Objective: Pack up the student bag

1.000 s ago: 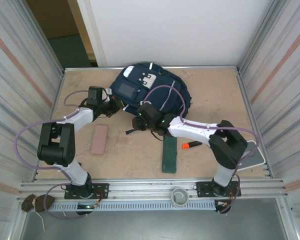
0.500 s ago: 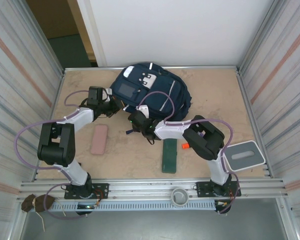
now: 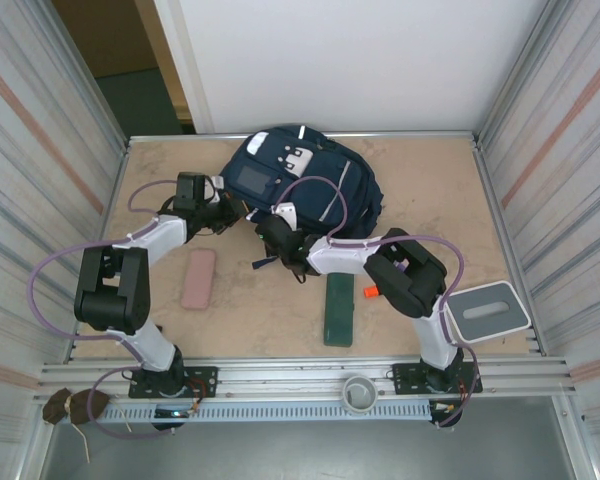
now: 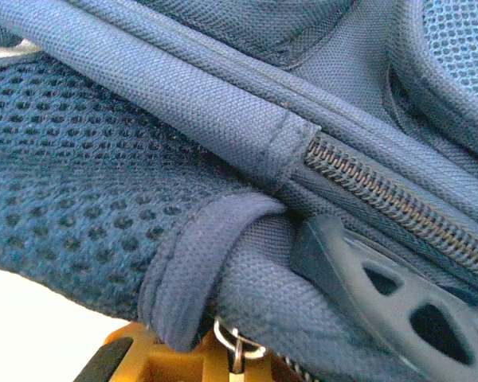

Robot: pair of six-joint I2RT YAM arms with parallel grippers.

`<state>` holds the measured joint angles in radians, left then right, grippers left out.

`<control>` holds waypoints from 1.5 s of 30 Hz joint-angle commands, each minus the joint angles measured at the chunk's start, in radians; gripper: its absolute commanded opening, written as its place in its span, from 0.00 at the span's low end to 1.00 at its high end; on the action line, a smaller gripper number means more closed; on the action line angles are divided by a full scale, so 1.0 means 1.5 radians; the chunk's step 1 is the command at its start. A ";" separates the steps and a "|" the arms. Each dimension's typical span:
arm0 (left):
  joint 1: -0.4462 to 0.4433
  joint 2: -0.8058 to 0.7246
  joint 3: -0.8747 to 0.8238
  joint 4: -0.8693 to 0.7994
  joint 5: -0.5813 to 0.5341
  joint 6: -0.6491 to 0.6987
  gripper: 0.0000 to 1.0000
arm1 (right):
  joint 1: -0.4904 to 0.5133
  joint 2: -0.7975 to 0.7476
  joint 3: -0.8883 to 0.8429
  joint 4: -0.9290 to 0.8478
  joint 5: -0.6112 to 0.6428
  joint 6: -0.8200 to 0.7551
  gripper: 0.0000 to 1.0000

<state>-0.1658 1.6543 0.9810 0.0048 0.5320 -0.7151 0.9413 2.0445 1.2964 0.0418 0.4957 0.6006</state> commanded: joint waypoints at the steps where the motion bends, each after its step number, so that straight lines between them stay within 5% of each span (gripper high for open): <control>1: 0.008 -0.040 0.001 0.013 0.026 0.023 0.00 | -0.012 -0.052 -0.030 -0.030 0.030 -0.008 0.00; 17: 0.074 -0.011 0.022 -0.035 -0.009 0.090 0.00 | -0.092 -0.259 -0.239 -0.122 -0.082 -0.013 0.00; 24: 0.086 0.003 0.032 -0.056 -0.035 0.116 0.00 | -0.148 -0.289 -0.262 -0.099 -0.261 -0.045 0.00; 28: 0.086 0.001 0.056 -0.085 -0.034 0.130 0.40 | -0.126 -0.256 -0.201 -0.089 -0.336 -0.029 0.00; 31: 0.085 -0.049 0.037 -0.084 -0.074 0.165 0.54 | -0.128 -0.255 -0.174 -0.110 -0.357 -0.030 0.00; 37: 0.031 -0.144 -0.032 0.042 -0.097 0.369 0.61 | -0.158 -0.257 -0.162 -0.136 -0.430 -0.037 0.00; 45: -0.137 -0.171 -0.174 0.210 -0.063 0.835 0.62 | -0.183 -0.279 -0.153 -0.145 -0.489 -0.032 0.00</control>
<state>-0.3481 1.3952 0.7773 0.2245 0.4042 0.1864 0.6731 1.6657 1.0245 -0.1680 -0.1848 0.5644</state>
